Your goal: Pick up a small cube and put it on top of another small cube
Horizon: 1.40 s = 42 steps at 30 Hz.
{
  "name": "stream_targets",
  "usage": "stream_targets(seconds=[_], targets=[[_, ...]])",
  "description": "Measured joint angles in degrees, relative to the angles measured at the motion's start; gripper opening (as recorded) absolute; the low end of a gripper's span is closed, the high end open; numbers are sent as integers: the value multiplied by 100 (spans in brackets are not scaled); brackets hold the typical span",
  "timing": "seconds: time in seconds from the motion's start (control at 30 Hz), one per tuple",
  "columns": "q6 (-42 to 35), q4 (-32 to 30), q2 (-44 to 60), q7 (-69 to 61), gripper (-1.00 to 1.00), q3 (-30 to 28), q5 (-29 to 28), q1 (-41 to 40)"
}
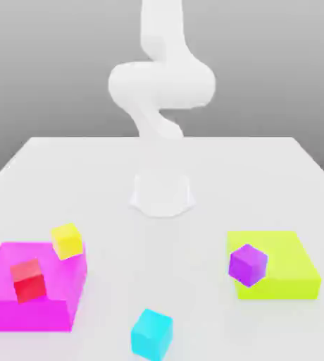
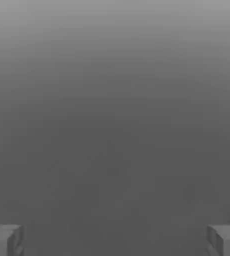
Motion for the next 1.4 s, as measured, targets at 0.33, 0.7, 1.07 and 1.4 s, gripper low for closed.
stream_targets(seconds=[0.33, 0.7, 1.07, 1.4], targets=[[891, -454, 2117, 1059, 0, 371, -317, -480], [1861, -947, 4392, 2053, 0, 433, -453, -672], [3129, -946, 6358, 2434, -100, 236, -461, -505], [2548, -1086, 5631, 2312, -100, 380, -295, -613]])
